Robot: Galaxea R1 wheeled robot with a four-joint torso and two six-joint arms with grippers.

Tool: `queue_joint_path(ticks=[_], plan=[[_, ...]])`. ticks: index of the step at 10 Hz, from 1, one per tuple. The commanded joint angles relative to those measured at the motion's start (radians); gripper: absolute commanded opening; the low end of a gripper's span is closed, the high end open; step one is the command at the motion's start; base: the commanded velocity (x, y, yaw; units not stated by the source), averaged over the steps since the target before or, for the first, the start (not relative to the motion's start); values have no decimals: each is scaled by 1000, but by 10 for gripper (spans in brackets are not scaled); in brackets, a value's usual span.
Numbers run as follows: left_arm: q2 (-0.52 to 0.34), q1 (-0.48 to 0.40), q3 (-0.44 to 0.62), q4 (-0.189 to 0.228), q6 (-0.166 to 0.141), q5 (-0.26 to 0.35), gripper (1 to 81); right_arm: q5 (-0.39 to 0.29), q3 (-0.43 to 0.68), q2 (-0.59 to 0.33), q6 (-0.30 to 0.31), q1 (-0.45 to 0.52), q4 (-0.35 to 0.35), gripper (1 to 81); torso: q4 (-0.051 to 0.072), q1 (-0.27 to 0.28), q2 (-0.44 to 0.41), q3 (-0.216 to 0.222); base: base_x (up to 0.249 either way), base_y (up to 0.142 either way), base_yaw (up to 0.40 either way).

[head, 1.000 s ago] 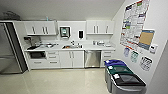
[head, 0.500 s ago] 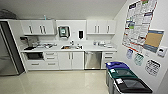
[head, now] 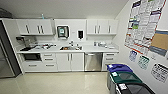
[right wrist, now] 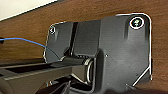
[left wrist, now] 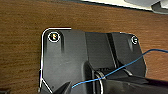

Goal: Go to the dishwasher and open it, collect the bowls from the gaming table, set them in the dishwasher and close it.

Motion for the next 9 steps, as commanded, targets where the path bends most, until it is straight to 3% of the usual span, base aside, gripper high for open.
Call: queue_joint_path(ticks=[1, 9], plan=[[-13, -50, 7, 6, -5, 47, 811, -52, 13, -24, 0, 49, -9, 811, 0, 0, 0, 0, 191, 0, 0], [-13, -50, 7, 4, -5, 47, 811, -52, 12, -24, 0, 52, -8, 811, 0, -1, 0, 0, 165, 0, 0]])
